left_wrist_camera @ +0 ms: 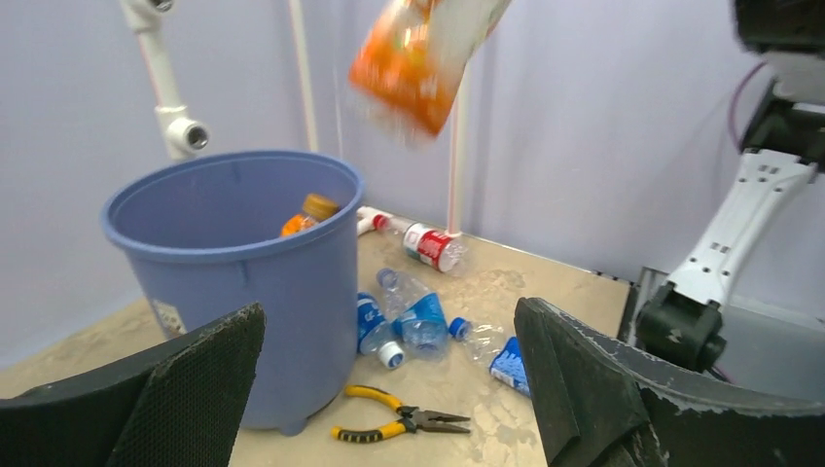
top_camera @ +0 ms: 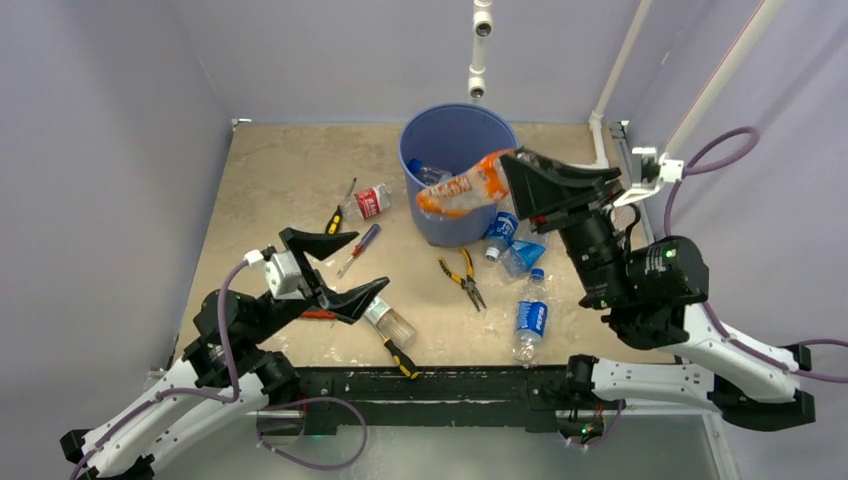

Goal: Put the plastic bottles in the bin
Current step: Place the plastic bottle in the trash bin.

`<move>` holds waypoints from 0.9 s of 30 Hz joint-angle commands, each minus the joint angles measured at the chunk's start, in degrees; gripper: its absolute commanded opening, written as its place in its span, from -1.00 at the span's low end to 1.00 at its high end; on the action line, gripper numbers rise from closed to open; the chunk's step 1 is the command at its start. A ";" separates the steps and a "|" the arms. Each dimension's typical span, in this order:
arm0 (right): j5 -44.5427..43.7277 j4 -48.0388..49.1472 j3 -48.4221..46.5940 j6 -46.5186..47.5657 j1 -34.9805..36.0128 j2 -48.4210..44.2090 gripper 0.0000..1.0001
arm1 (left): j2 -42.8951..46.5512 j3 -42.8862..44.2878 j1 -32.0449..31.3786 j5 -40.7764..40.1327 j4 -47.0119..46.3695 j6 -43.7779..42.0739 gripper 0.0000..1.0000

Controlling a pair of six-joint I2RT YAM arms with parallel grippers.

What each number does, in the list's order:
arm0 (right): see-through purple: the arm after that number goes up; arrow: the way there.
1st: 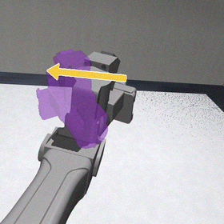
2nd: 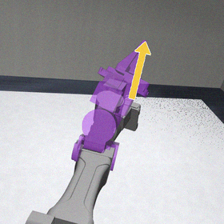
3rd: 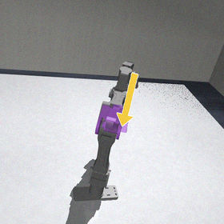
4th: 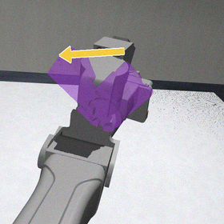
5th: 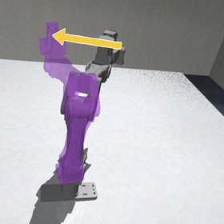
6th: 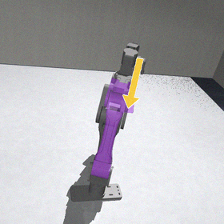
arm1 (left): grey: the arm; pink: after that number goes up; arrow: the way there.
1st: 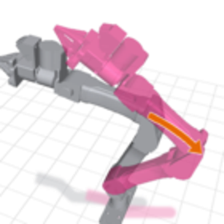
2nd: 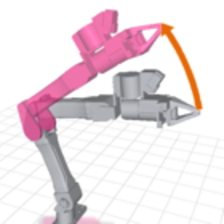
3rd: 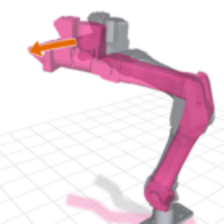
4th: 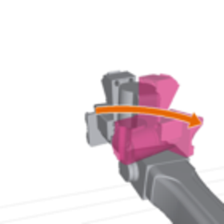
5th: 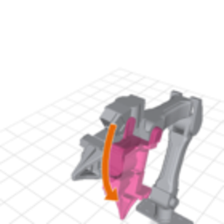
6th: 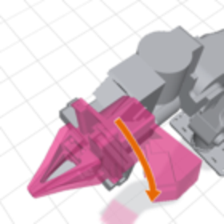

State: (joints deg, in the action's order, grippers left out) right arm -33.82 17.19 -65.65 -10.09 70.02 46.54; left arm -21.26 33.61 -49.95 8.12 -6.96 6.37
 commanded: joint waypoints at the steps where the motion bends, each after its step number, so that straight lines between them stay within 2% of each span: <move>1: -8.31 3.84 -9.34 14.14 -0.06 8.12 -1.00 | -1.33 0.86 0.01 -8.56 1.23 0.90 0.98; 3: -12.74 5.74 -12.02 19.47 -0.33 12.34 -1.00 | -2.03 1.79 0.03 -11.79 2.47 0.85 0.98; 5: -13.86 4.82 -15.16 20.68 -3.49 17.07 -1.00 | -2.51 2.34 -0.01 -14.53 3.43 0.65 0.98; 9: -8.40 -5.64 -21.56 12.43 -16.29 24.31 -1.00 | -1.71 2.10 0.03 -18.22 3.50 0.26 0.98; 15: -0.97 -5.08 -19.30 1.28 -29.77 26.67 -1.00 | 0.50 -0.06 0.03 -19.83 1.01 0.06 0.98; 18: 0.51 -6.72 -20.14 -1.79 -33.70 30.08 -1.00 | 0.00 0.15 0.03 -19.64 1.40 0.05 0.98; 27: -2.06 -5.22 -14.51 -3.10 -36.91 35.82 -1.00 | -1.75 0.44 0.01 -17.95 1.60 0.48 0.98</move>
State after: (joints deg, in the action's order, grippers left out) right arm -36.27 11.18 -82.19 -11.07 33.54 80.42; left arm -21.96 33.63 -49.95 -10.31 -3.73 6.44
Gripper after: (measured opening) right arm 0.363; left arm 0.992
